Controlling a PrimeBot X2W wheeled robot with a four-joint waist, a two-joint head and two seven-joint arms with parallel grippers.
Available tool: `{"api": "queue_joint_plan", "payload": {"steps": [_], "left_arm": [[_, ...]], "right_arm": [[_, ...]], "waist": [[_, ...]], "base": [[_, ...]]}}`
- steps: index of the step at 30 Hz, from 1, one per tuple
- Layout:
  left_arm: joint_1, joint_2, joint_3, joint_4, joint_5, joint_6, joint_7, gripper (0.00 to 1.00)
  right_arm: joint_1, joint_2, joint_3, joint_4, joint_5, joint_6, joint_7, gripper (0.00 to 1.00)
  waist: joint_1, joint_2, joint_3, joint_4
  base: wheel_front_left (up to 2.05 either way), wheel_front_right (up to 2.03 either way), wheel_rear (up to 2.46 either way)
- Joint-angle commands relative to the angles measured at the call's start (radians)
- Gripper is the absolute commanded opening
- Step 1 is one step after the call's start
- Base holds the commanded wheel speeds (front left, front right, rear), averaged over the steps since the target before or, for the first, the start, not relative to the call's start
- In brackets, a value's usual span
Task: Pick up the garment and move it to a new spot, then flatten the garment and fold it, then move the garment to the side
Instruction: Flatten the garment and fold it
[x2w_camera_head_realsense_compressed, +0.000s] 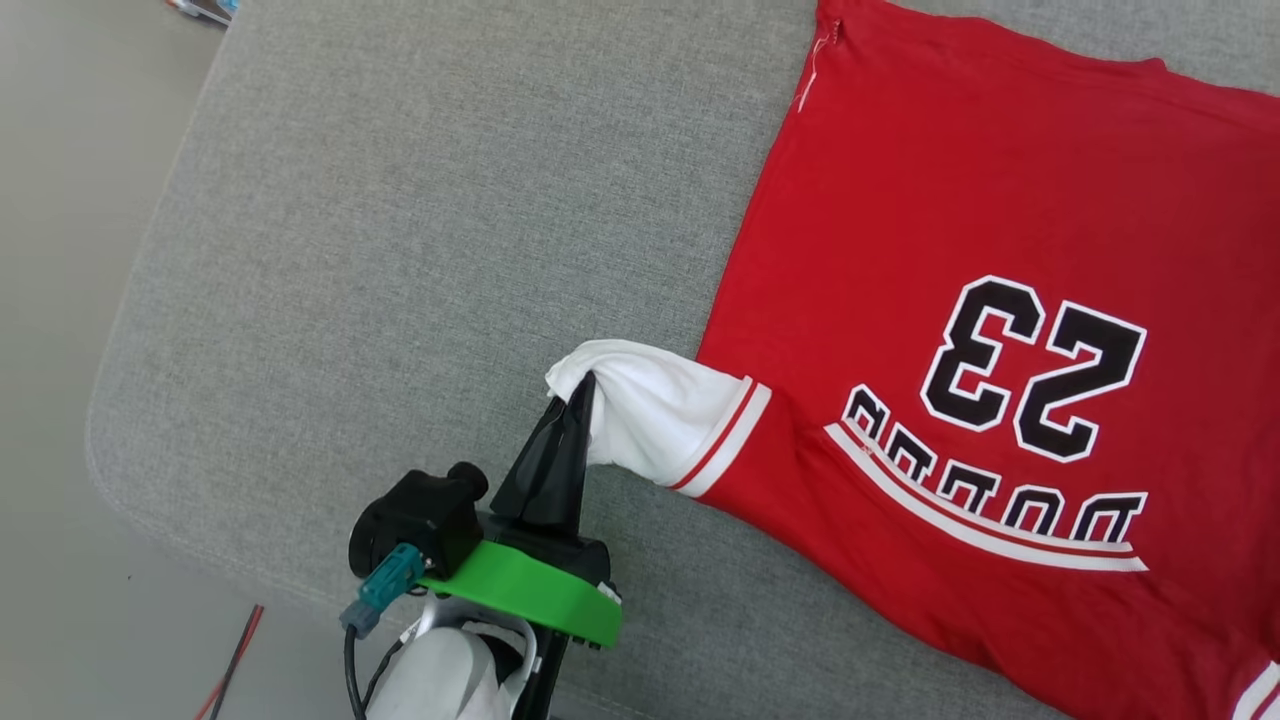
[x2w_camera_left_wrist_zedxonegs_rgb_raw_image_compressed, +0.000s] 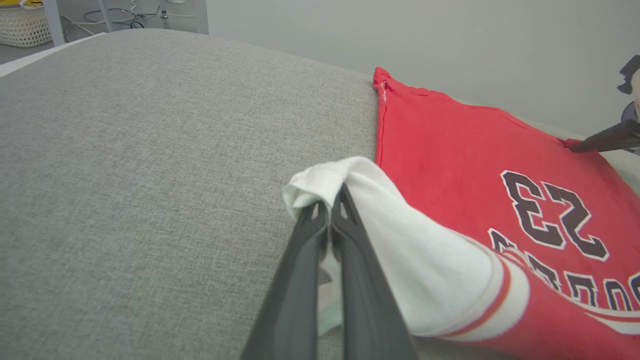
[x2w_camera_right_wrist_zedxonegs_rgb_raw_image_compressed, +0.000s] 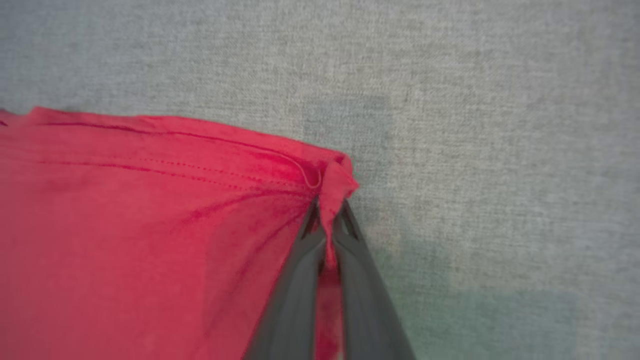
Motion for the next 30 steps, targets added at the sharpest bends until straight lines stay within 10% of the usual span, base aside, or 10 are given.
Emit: {"api": "queue_joint_plan", "payload": {"steps": [1,17,30], "left_arm": [[-0.014,-0.005,0.001,0.007,-0.007,0.004,-0.006,0.00],[0.114,0.020,0.106,0.109,-0.002,-0.005,-0.006,0.00],[0.163,0.069,0.174,0.148,-0.006,0.004,-0.006,0.00]], "right_arm": [[0.078,0.017,0.012,0.028,0.005,-0.001,0.011,0.00],[0.485,-0.092,-0.041,-0.409,0.114,-0.001,0.031,0.00],[1.040,0.134,-0.290,-0.783,0.141,-0.001,0.019,0.00]], "waist": [[0.0000,0.0000,-0.028,-0.004],[0.0000,0.0000,-0.308,-0.191],[0.0000,0.0000,-0.389,-0.344]], "base": [[0.00,0.00,0.00],[0.00,0.00,0.00],[0.00,0.00,0.00]]}}
